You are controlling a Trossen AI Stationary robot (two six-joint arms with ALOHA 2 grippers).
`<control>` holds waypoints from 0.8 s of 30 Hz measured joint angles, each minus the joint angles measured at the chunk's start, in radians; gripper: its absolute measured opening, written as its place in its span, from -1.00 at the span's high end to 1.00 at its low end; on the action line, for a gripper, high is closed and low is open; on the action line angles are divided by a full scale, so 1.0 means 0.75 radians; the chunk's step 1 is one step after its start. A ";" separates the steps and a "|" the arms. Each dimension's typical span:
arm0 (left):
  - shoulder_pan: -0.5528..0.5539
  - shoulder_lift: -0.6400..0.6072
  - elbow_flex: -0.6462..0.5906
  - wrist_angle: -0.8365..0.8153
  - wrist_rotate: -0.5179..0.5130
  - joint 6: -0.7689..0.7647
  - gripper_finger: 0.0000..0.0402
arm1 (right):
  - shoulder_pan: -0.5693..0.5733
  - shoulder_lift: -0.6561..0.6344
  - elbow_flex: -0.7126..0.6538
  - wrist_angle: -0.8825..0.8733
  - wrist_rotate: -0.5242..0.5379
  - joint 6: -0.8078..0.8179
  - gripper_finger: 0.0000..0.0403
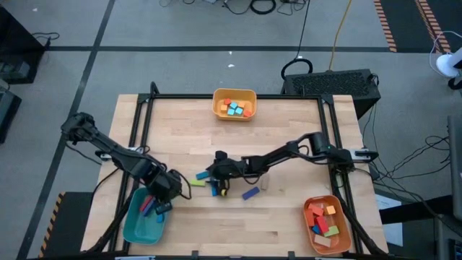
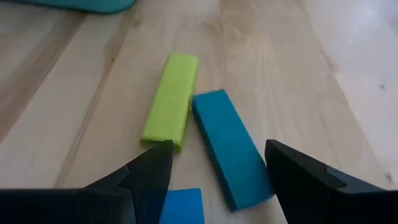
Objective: Sort blocks by size
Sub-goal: Put the small dark blue rectangle block into the green bin
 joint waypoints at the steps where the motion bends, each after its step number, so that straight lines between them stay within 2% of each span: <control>1: 0.007 0.000 0.012 -0.014 -0.037 0.019 -0.05 | -0.001 0.014 0.022 -0.027 0.001 0.009 -0.20; 7: 0.030 0.000 0.027 -0.027 -0.376 0.155 -0.05 | -0.005 0.038 0.089 -0.151 -0.002 0.016 -0.14; 12: 0.030 0.000 0.027 -0.023 -0.676 0.219 -0.05 | -0.007 0.032 0.087 -0.179 0.005 0.046 0.06; 15: 0.030 0.000 0.027 0.000 -0.837 0.218 -0.05 | -0.007 0.031 0.087 -0.219 0.067 0.044 0.22; 21: 0.030 0.004 0.022 0.152 -0.987 0.305 -0.05 | -0.034 0.031 0.087 -0.270 0.117 0.034 0.56; 24: 0.030 0.017 0.022 0.228 -1.042 0.358 -0.06 | -0.040 0.031 0.087 -0.291 0.116 0.033 0.64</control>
